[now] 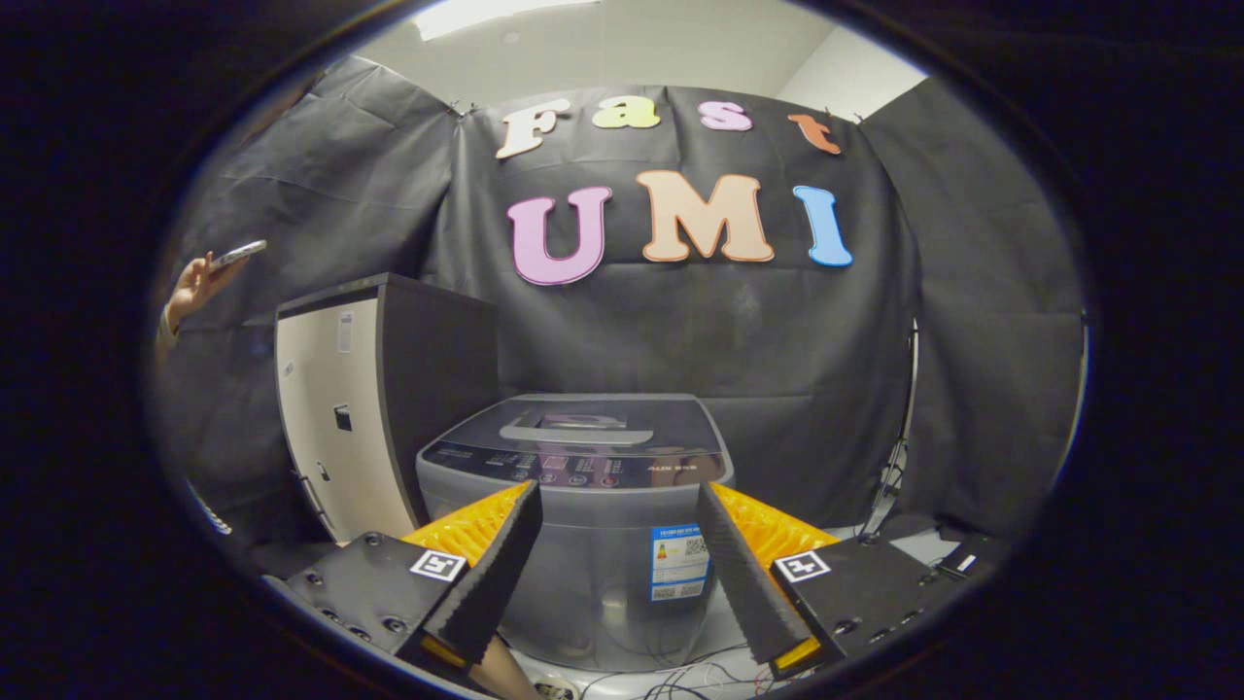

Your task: Put the clothes into the washing machine and then close the washing machine lid.

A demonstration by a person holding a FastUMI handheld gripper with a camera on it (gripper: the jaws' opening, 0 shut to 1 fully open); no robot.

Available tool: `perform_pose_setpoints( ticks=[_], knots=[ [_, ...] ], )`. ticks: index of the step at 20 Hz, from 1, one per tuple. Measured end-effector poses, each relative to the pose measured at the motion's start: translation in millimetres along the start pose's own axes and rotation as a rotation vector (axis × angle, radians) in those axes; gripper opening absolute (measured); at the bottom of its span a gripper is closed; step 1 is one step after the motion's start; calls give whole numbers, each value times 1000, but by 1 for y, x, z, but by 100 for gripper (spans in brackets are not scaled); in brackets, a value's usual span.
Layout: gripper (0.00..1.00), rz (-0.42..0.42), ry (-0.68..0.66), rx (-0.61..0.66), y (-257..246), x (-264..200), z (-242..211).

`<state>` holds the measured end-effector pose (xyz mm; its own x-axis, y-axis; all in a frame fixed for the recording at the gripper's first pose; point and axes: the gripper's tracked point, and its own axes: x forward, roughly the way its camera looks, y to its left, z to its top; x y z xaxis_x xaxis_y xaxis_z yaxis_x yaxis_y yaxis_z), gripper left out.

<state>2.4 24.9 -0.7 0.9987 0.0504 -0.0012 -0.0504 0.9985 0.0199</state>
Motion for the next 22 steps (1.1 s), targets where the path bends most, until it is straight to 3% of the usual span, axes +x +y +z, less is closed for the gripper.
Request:
perform_pose_setpoints(
  ticks=[22],
  knots=[
    [99, -13, 0, 5, -4, -3, 0]
  ],
)
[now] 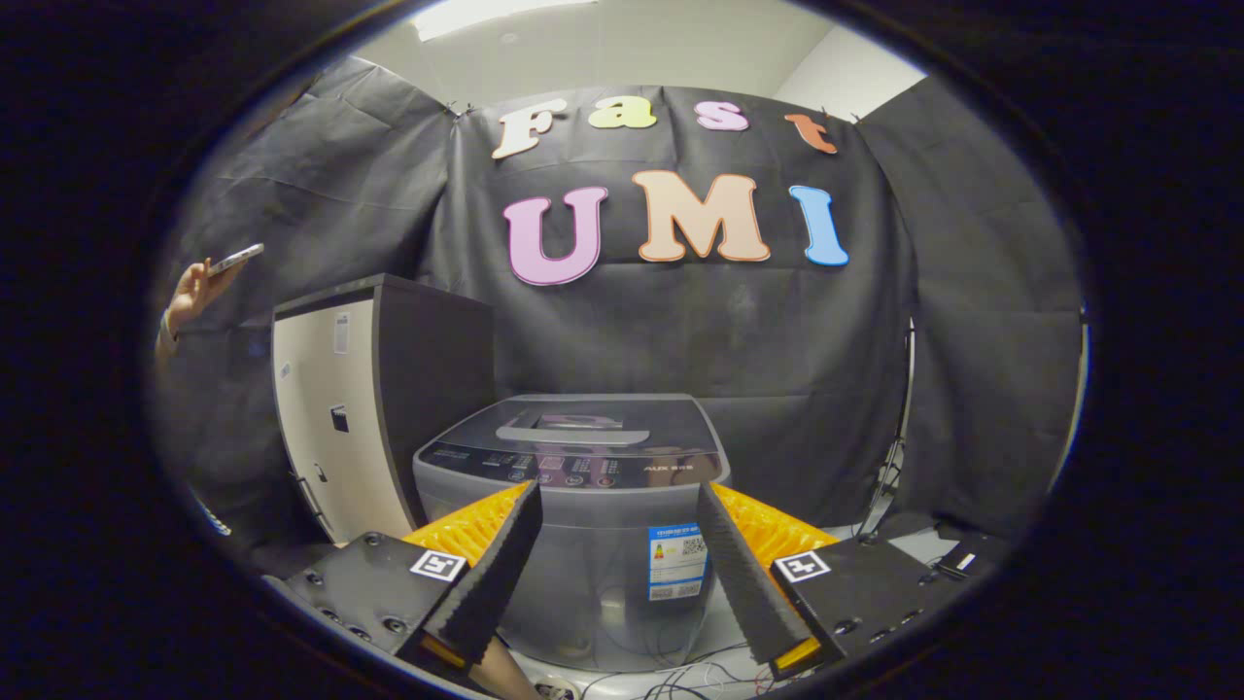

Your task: Put the clothes into the washing machine and then close the washing machine lid.

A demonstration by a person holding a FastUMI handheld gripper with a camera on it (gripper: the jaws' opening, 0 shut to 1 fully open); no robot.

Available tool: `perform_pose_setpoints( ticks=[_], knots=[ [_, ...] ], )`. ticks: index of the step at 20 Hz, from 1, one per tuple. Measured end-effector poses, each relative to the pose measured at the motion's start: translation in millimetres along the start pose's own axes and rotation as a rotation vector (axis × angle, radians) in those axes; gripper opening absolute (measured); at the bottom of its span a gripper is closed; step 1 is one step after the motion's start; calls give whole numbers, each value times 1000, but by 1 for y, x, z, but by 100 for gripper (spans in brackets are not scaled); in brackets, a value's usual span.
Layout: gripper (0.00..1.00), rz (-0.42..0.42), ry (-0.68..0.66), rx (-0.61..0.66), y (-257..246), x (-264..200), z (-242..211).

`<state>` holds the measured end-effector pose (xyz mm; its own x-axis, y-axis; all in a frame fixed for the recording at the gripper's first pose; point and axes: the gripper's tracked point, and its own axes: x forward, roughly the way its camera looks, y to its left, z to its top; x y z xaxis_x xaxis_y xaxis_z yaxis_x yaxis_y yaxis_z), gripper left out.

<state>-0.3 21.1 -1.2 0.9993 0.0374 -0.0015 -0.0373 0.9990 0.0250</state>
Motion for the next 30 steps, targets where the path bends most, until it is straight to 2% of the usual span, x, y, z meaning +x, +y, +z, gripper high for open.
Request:
perform_pose_setpoints(
  ticks=[30],
  knots=[
    [99, -1, -3, -7, 0, -1, 3]
  ],
)
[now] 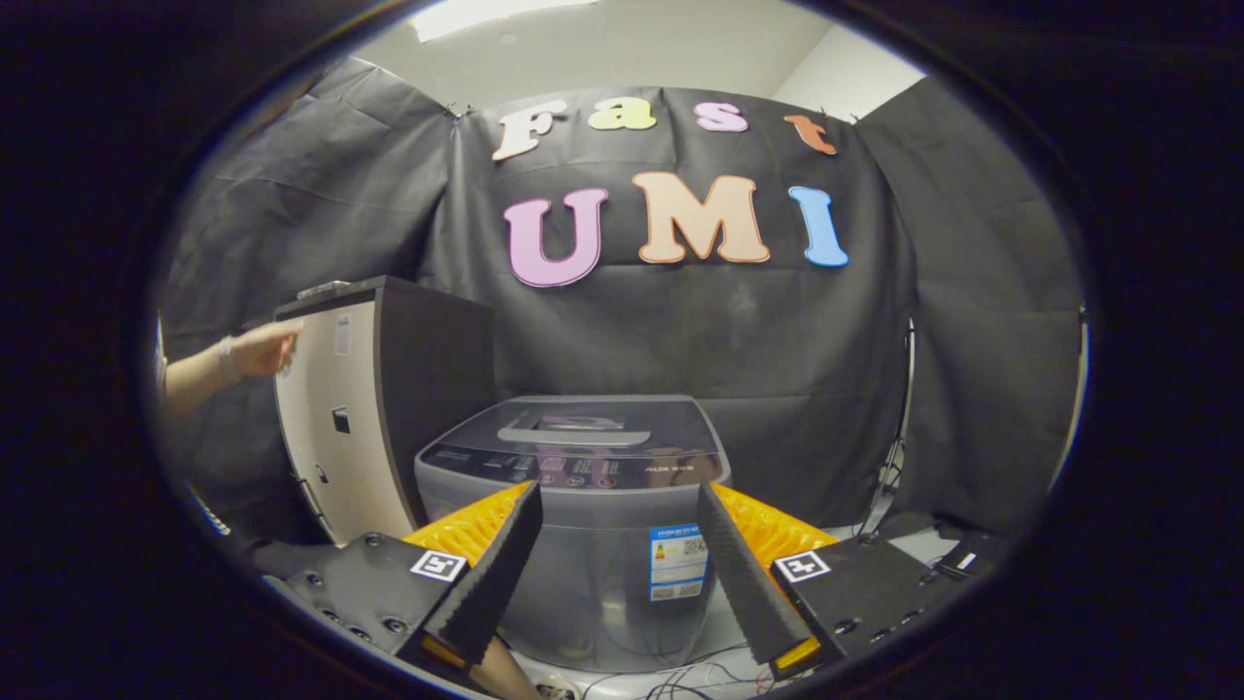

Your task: Put the clothes into the washing machine and then close the washing machine lid.

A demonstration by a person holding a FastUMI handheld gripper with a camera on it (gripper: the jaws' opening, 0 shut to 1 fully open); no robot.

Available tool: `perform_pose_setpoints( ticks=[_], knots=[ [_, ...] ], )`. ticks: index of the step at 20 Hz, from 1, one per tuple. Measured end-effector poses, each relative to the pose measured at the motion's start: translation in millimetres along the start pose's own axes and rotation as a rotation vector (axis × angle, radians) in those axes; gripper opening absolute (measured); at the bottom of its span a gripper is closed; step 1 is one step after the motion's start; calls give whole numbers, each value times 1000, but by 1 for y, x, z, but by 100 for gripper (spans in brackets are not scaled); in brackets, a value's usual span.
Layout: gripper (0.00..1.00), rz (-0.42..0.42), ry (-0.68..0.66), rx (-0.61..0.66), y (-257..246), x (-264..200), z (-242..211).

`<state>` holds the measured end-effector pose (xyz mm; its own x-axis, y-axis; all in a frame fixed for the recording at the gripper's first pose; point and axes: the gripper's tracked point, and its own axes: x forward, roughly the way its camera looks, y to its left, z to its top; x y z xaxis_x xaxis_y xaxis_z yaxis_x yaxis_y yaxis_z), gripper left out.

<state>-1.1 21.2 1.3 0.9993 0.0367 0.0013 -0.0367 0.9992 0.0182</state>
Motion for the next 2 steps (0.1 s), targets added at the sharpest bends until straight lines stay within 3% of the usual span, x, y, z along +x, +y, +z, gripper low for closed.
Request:
perform_pose_setpoints(
  ticks=[2],
  knots=[
    [99, 0, -3, -11, 0, -1, 0]
  ],
)
